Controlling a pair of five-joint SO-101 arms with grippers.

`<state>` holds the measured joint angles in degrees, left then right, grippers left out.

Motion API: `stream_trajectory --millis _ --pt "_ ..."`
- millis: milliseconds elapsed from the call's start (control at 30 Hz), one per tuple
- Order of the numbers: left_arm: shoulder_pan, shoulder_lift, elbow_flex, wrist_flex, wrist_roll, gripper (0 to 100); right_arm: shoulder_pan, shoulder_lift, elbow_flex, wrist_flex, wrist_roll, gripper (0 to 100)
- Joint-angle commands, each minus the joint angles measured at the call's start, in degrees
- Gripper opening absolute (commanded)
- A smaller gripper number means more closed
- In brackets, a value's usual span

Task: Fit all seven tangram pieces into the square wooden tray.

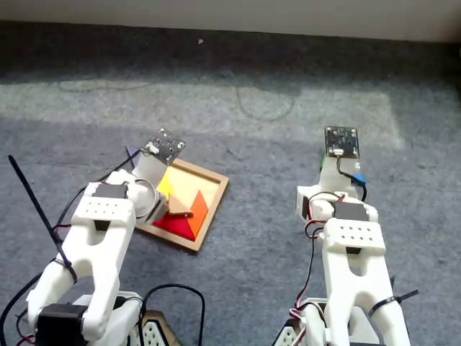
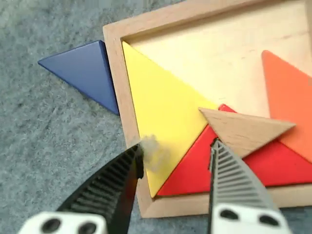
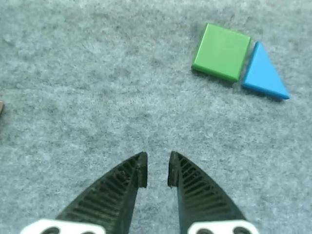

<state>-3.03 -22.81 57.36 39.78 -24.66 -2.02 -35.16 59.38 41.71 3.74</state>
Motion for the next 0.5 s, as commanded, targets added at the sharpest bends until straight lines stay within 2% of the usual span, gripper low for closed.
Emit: stream_trajectory --millis 0,467 --pt "2.5 -1.5 -0.8 -2.5 2.5 23 0.4 -1.4 -0.4 -1.7 0.1 8.1" --pt "5.1 -1.5 -5.2 -3.4 2.6 23 0.4 -1.4 -0.4 -1.7 0.1 8.1"
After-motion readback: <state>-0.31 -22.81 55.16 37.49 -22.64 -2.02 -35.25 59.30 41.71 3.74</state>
